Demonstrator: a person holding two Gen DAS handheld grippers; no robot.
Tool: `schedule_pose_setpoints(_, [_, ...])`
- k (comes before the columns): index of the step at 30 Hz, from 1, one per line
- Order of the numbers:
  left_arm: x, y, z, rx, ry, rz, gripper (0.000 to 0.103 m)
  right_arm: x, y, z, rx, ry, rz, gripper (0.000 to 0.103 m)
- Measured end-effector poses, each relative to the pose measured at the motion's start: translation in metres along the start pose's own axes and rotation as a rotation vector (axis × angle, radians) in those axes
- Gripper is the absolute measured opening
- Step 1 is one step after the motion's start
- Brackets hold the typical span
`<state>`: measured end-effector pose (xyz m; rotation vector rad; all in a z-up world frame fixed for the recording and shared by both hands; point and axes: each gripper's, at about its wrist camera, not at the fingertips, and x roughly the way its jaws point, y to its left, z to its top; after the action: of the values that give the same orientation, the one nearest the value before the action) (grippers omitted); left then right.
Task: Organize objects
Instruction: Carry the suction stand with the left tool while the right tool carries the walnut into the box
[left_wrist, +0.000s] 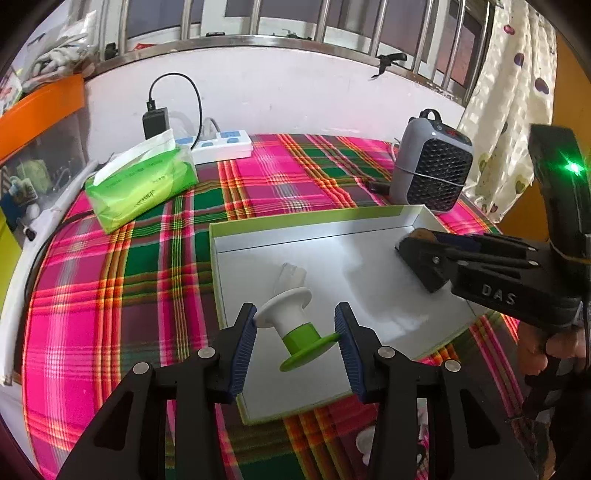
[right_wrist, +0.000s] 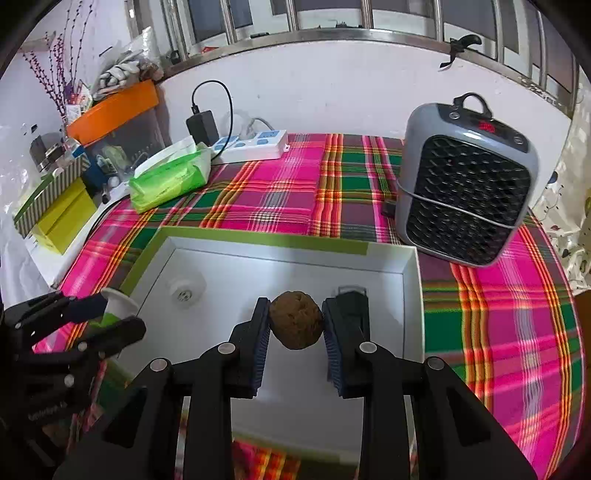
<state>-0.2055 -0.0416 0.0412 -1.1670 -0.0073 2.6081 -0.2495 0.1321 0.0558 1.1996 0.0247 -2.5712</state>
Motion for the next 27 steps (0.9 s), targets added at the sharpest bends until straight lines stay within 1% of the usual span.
schedule_pose_setpoints(9, [0.016, -0.002, 0.002, 0.008, 0.022, 0.005, 0.042, 0.027, 0.003, 0.012, -0.024, 0.033, -0.008, 0.03])
schedule_pose_setpoints(13, [0.022, -0.001, 0.001, 0.009, 0.032, 0.019, 0.042, 0.036, 0.005, 0.016, -0.039, 0.051, -0.013, 0.03])
schedule_pose_setpoints(27, [0.026, -0.007, 0.001, 0.05, 0.03, 0.065, 0.042, 0.053, 0.01, 0.019, -0.058, 0.103, -0.037, 0.03])
